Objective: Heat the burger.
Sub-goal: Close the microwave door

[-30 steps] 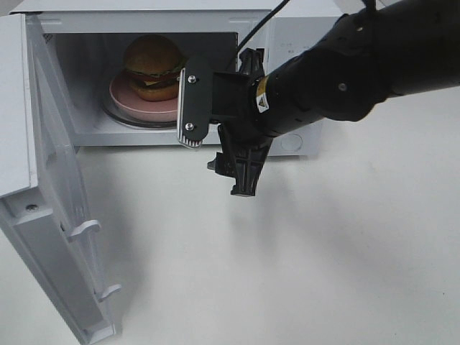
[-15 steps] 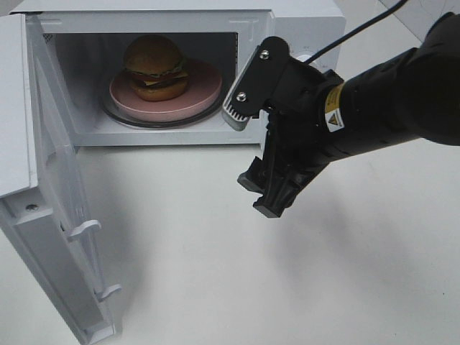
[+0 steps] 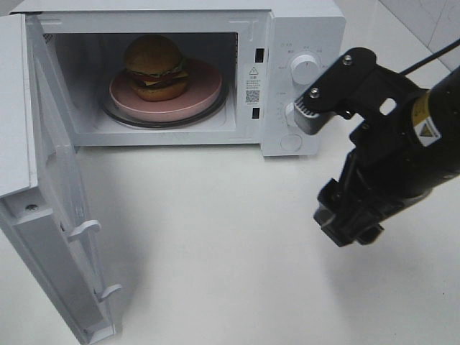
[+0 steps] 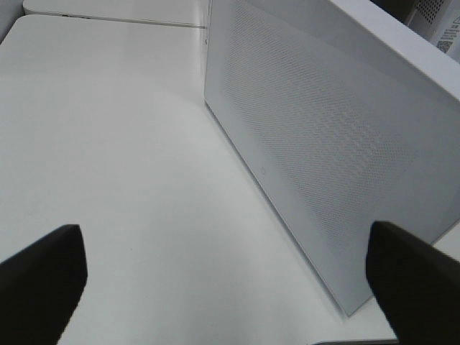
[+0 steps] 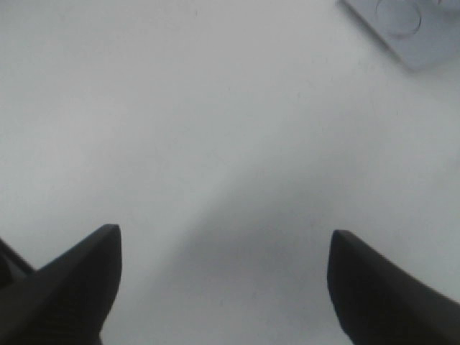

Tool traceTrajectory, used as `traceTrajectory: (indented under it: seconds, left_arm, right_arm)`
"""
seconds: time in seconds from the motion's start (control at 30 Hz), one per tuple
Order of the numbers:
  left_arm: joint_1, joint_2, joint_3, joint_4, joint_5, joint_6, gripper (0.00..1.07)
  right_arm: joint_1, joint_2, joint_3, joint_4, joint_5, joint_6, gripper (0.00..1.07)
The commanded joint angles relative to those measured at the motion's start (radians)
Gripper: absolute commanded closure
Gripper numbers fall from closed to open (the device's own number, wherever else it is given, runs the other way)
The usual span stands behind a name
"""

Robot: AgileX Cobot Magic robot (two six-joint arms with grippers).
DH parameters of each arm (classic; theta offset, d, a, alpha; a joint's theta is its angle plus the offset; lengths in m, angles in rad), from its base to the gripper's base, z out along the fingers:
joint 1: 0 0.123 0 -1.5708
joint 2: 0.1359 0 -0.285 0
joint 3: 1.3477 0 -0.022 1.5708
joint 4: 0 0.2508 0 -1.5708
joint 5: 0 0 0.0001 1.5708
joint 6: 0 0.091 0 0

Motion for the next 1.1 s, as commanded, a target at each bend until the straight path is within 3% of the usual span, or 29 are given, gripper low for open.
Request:
traceTrajectory:
  seconds: [0.03, 0.23, 0.73, 1.1]
  left_arm:
    - [-0.005, -0.018, 0.000, 0.003, -0.014, 0.001, 0.09]
    - [-0.005, -0.018, 0.000, 0.003, -0.014, 0.001, 0.09]
    - [-0.005, -0.018, 0.000, 0.003, -0.014, 0.001, 0.09]
    - [-0.005, -0.018, 0.000, 0.003, -0.014, 0.001, 0.09]
  right_arm:
    - [0.000, -0.046, 0.005, 0.019, 0.136, 0.014, 0.32]
    - [0.000, -0.162, 0.005, 0.041, 0.274, 0.014, 0.33]
    - [-0.005, -0.469, 0.033, 0.054, 0.378, 0.010, 0.33]
    - [-0.232, -0.704, 0.215, 0.062, 0.354, 0.010, 0.33]
